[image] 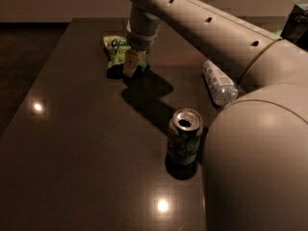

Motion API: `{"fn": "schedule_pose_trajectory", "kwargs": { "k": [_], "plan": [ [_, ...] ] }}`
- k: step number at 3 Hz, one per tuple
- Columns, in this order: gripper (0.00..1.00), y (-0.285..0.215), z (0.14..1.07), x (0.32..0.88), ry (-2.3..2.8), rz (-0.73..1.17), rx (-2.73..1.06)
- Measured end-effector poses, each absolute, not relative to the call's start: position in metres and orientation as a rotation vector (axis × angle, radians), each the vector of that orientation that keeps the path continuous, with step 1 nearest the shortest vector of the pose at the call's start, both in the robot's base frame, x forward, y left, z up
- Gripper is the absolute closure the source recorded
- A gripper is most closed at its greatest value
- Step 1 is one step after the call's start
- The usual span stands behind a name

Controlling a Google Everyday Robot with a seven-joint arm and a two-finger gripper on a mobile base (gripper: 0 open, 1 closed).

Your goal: Pick green rice chip bag

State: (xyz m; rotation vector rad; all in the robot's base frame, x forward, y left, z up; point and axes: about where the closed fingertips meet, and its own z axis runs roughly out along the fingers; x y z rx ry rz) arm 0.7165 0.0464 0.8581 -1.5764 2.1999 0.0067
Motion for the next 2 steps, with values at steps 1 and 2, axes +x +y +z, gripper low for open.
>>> {"fn": "schedule_pose_trajectory", "kwargs": {
  "k": [1,2],
  "plan": [
    [0.65,0.051,0.857,0.719,2.206,0.036,-1.582],
    [0.96,0.047,0.869,0.715,2.196,0.078,-1.567]
  ]
}}
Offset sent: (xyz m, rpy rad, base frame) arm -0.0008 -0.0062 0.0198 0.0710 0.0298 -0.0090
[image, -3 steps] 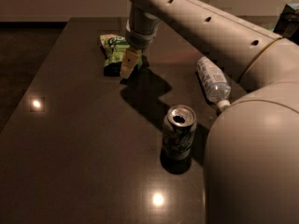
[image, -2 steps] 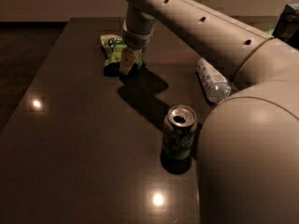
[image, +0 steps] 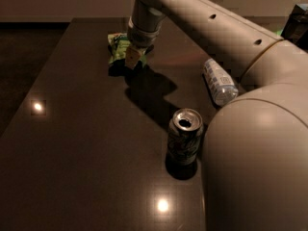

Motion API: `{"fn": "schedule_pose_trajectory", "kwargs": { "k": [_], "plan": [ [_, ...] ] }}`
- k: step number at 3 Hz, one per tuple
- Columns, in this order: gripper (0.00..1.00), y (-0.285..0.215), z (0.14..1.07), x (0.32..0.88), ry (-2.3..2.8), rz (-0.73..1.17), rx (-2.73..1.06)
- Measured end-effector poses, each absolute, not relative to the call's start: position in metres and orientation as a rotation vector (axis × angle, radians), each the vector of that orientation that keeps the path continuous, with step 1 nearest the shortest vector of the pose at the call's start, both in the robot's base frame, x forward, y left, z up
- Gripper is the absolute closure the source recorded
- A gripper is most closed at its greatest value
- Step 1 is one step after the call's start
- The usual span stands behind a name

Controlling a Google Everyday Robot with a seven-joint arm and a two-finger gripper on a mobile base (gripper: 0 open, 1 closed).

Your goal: Pick green rice chip bag

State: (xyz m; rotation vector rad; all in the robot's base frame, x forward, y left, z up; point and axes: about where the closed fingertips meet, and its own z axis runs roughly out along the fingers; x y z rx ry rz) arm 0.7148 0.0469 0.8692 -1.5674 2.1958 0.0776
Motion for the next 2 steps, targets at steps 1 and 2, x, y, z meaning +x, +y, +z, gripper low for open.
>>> {"fn": "schedule_pose_trajectory", "kwargs": {
  "k": [1,2],
  "plan": [
    [1.0,0.046,0.888,0.707,2.162,0.091,-1.572],
    [1.0,0.048,0.919,0.692,2.087,0.105,-1.601]
  ]
}}
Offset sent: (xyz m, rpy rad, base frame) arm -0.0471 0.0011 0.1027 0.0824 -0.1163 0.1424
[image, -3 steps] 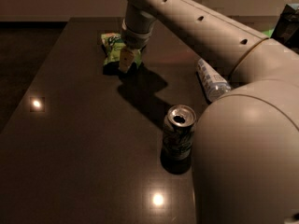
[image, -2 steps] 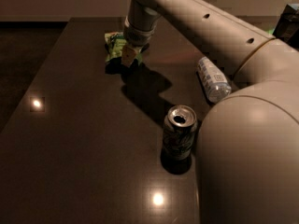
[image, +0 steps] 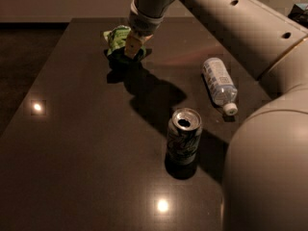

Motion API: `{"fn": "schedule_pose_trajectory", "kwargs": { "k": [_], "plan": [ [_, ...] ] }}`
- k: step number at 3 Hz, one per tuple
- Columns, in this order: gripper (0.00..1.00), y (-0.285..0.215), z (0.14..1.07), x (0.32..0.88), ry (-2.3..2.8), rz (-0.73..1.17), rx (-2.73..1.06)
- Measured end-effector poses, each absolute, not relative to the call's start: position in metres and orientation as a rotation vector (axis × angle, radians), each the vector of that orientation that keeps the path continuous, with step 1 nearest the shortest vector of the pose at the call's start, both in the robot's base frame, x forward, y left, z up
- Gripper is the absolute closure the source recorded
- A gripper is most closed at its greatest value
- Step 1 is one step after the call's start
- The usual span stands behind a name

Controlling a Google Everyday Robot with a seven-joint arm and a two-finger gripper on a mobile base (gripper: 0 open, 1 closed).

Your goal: Pick green rice chip bag

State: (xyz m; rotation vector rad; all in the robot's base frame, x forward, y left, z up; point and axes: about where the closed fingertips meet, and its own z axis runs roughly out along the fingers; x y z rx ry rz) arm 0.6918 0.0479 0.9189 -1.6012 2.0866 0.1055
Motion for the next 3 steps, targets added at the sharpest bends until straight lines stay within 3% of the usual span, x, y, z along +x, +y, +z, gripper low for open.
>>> {"fn": "schedule_pose_trajectory", "kwargs": {
  "k": [3],
  "plan": [
    [1.0,0.057,0.993,0.655,1.878,0.134,-1.67]
  ]
}}
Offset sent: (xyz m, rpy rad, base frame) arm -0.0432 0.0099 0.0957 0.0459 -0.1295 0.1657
